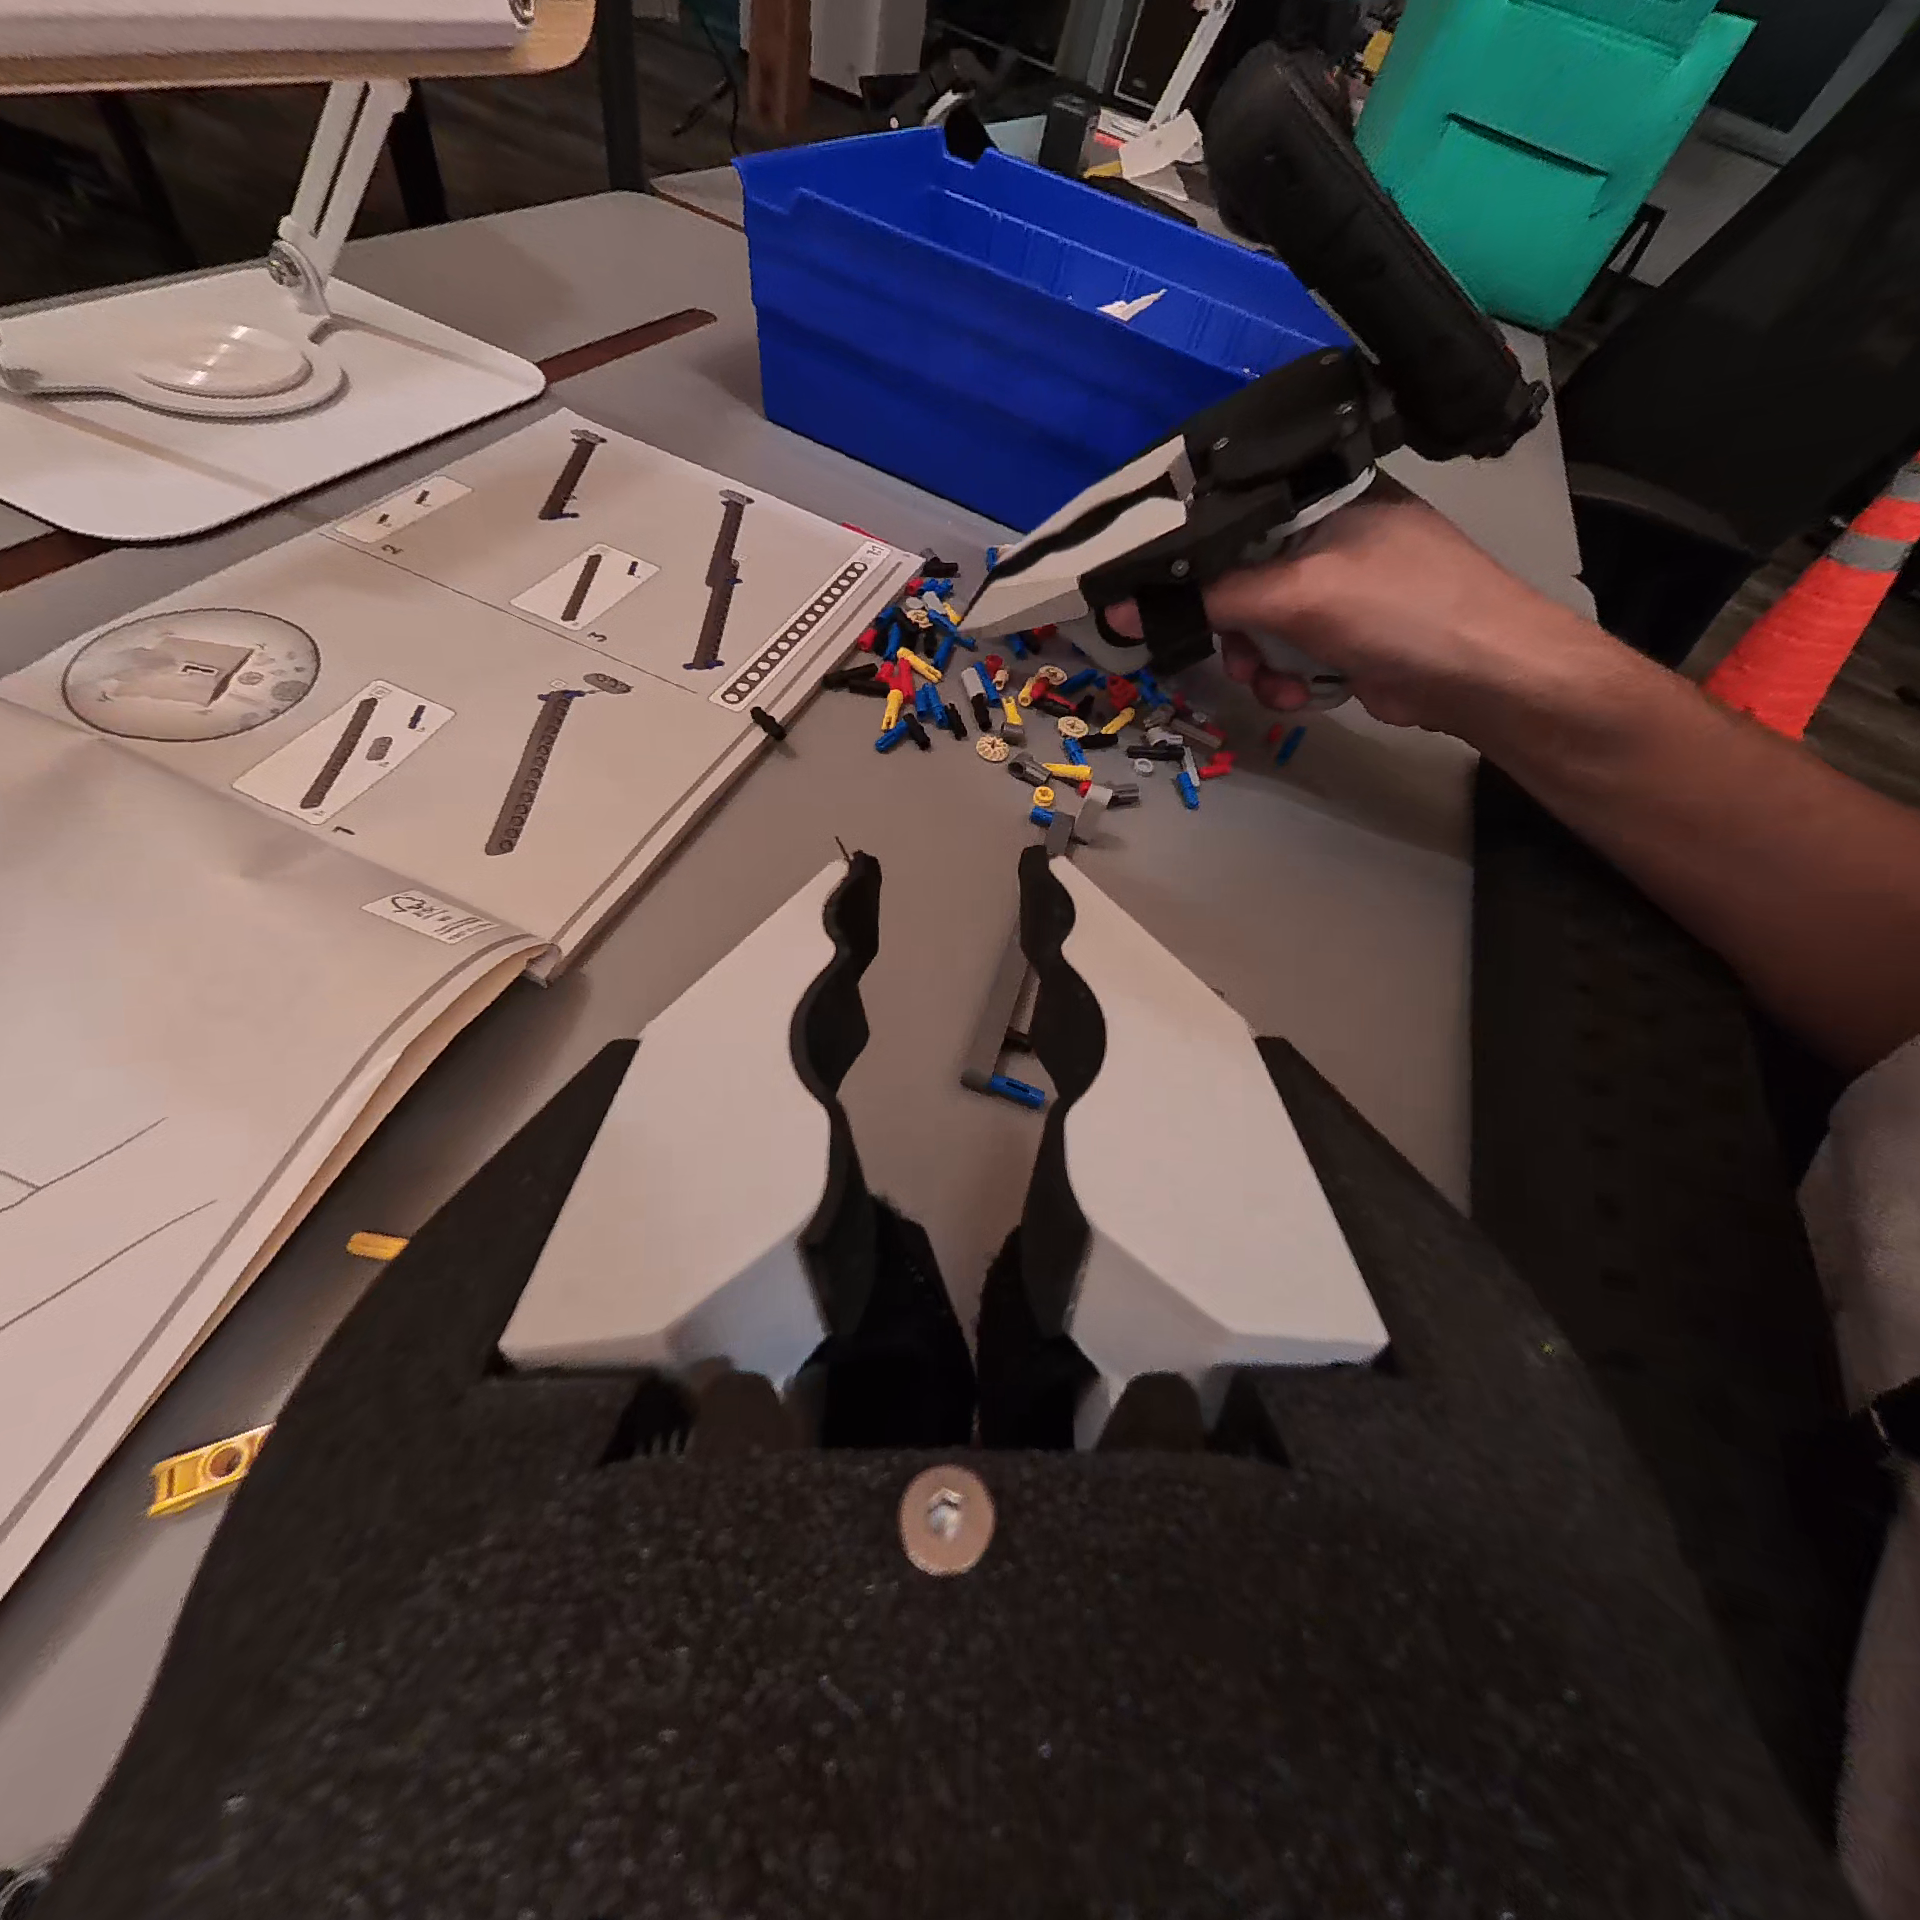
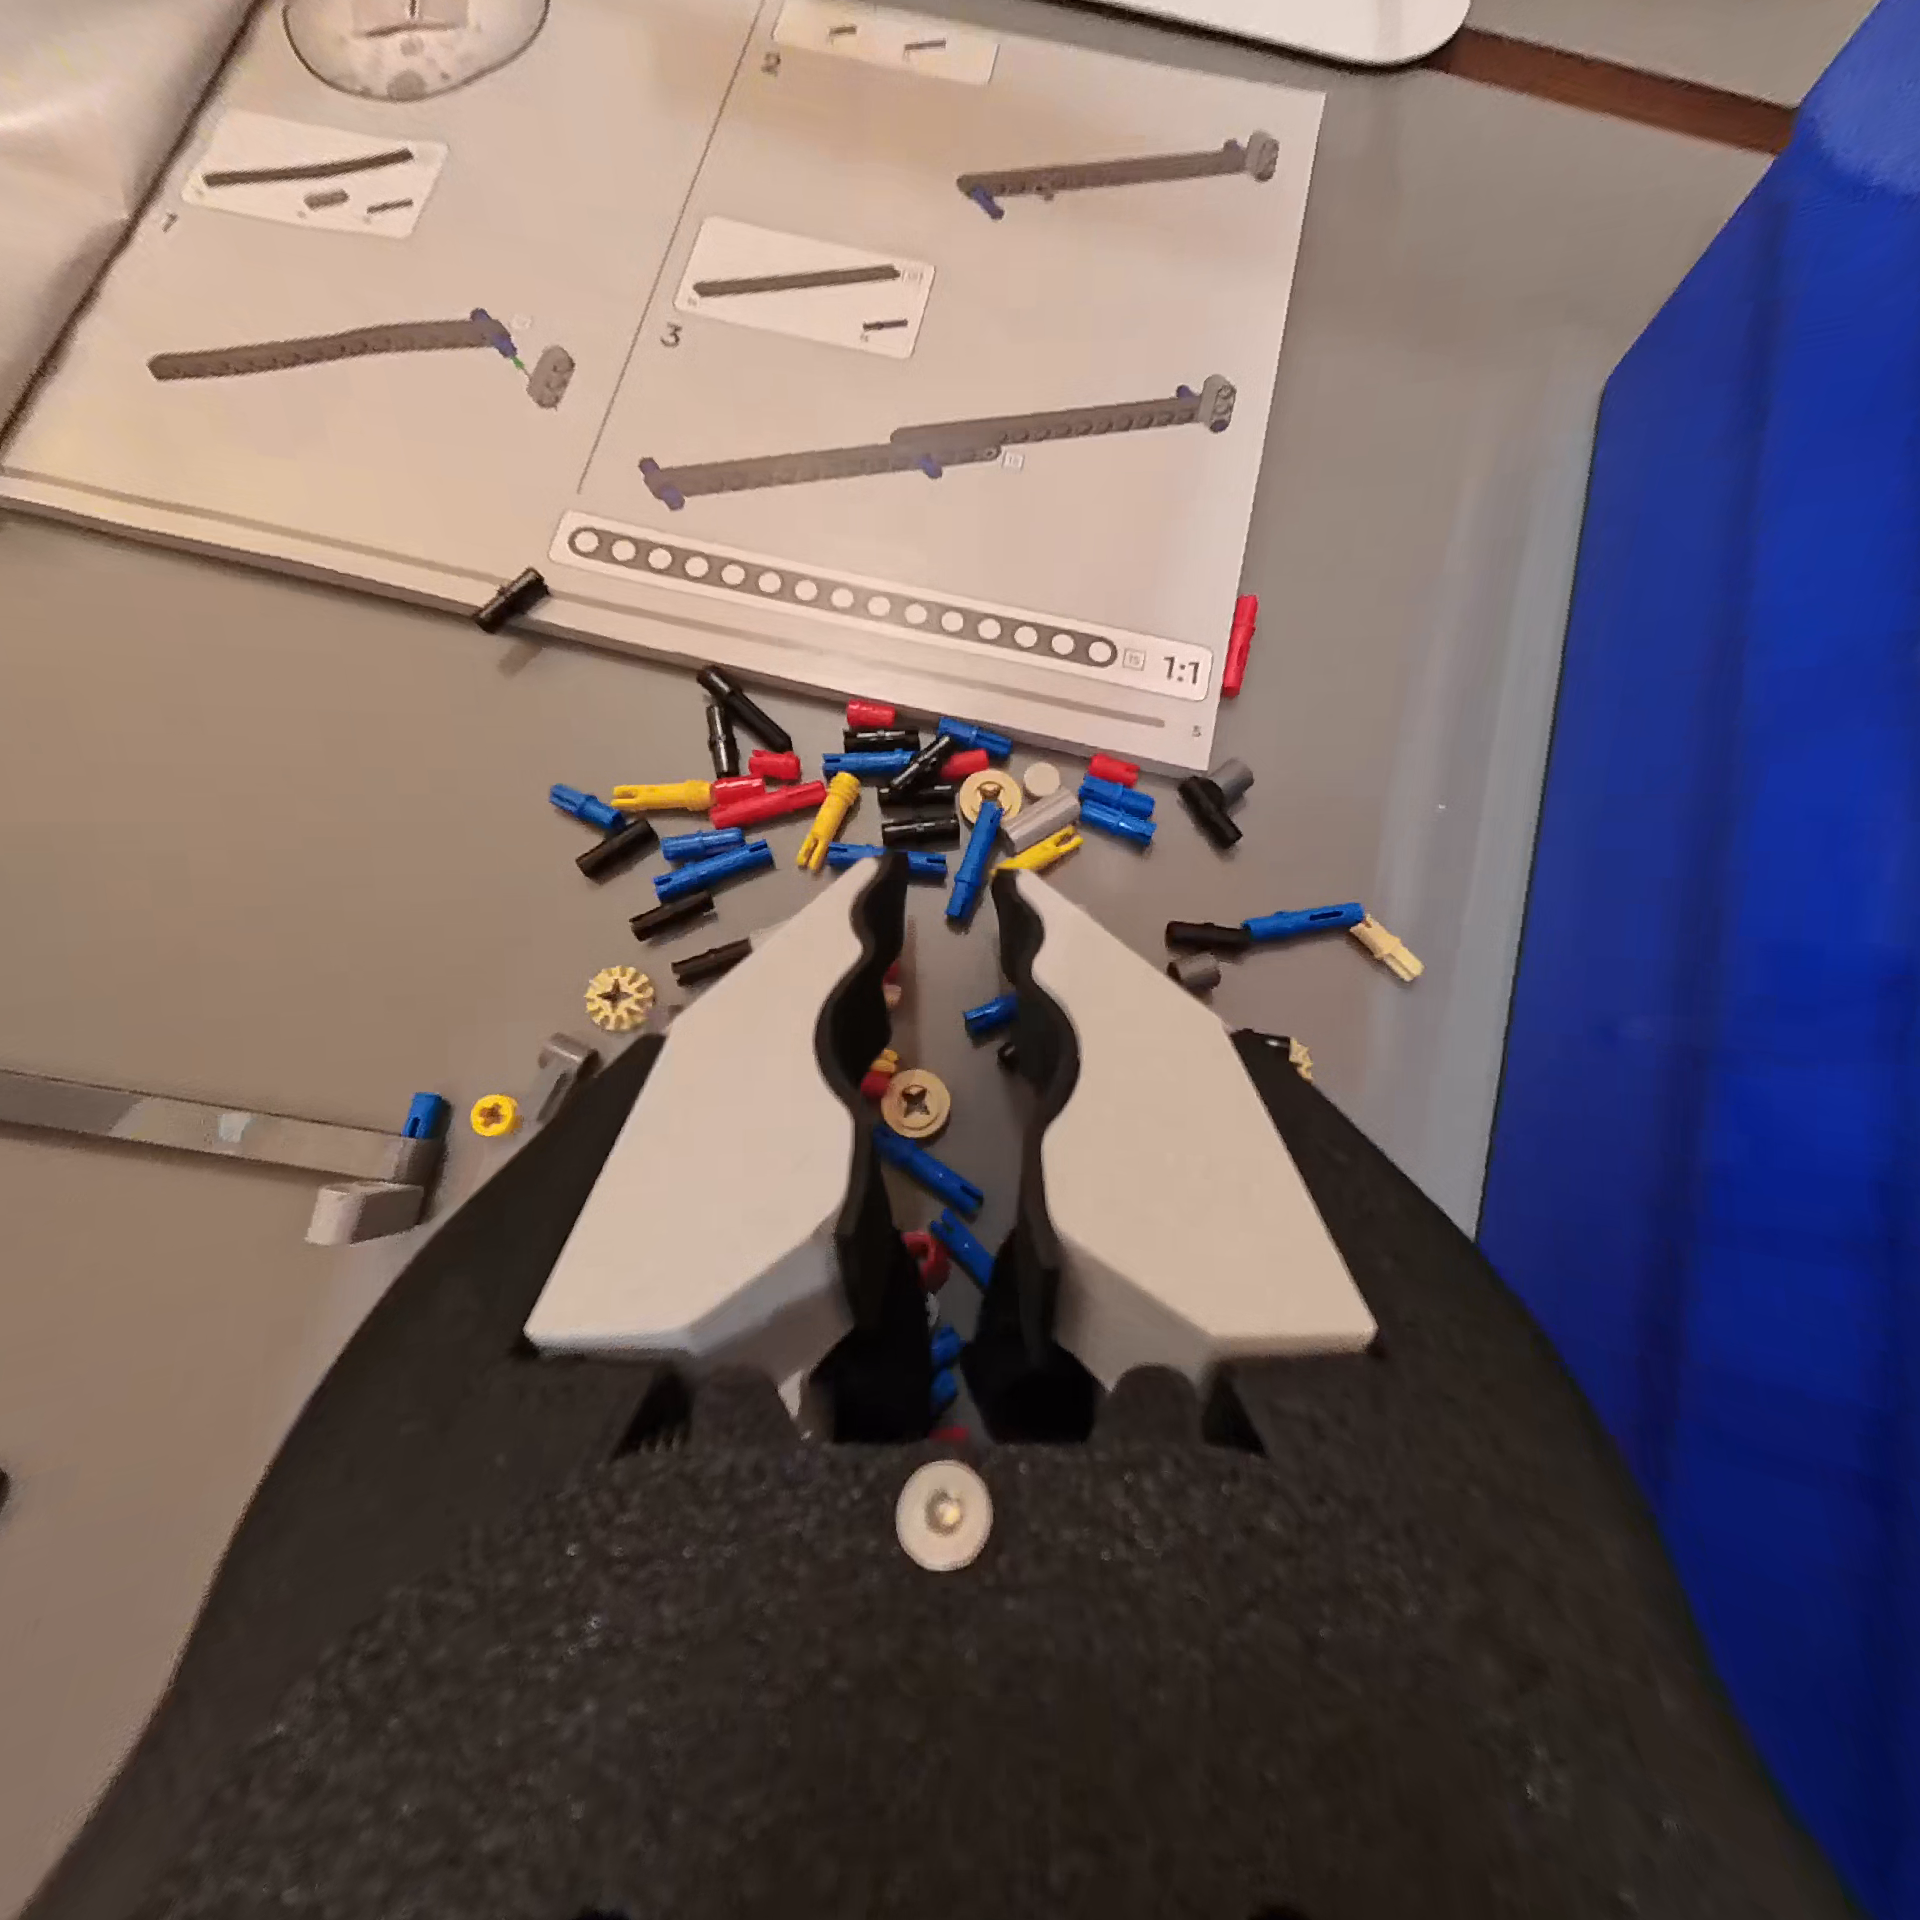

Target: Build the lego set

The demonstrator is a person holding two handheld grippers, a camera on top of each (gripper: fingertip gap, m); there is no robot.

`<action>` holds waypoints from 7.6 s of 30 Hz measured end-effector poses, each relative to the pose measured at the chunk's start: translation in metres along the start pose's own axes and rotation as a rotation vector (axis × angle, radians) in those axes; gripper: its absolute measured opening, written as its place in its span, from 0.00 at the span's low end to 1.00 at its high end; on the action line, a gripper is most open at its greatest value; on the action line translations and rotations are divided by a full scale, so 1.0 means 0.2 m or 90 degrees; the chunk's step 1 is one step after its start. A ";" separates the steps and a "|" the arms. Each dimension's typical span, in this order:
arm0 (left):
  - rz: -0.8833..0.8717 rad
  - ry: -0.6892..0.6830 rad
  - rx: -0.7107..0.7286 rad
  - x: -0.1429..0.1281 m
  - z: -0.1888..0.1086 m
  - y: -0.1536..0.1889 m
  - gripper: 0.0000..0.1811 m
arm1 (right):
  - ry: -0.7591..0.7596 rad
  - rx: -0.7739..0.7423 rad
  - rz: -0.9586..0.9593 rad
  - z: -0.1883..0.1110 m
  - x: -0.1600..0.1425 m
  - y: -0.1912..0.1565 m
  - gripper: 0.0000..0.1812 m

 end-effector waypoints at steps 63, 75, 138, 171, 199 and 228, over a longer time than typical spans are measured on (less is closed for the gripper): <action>0.215 -0.283 -0.085 -0.41 -0.03 0.30 0.15 | 0.044 0.363 -0.355 -0.43 -0.29 -0.76 0.19; 0.268 -0.383 -0.046 -0.46 0.11 0.31 0.11 | 0.025 0.277 -0.468 -0.28 -0.10 -0.54 0.22; 0.140 -0.291 0.092 -0.57 -0.43 0.13 0.15 | 0.010 0.434 -0.568 -0.18 -0.19 -1.42 0.10; 0.169 -0.267 0.058 -0.46 -0.21 0.19 0.15 | 0.032 0.341 -0.458 -0.30 -0.17 -0.80 0.15; 0.186 -0.383 0.035 -0.50 -0.02 0.19 0.04 | -0.028 0.544 -0.616 -0.25 -0.12 -0.83 0.24; 0.228 -0.418 -0.015 -0.50 -0.04 0.18 0.04 | -0.063 0.526 -0.752 -0.18 -0.17 -0.97 0.29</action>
Point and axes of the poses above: each gripper's, where its closed fingertips meet, z out along the fingers, x out of its top, y = z × x across the jaws, the point moved 3 cm from there along -z, back along the fingers, and after that the axes turned 4 degrees about -y, right-handed, at the moved point
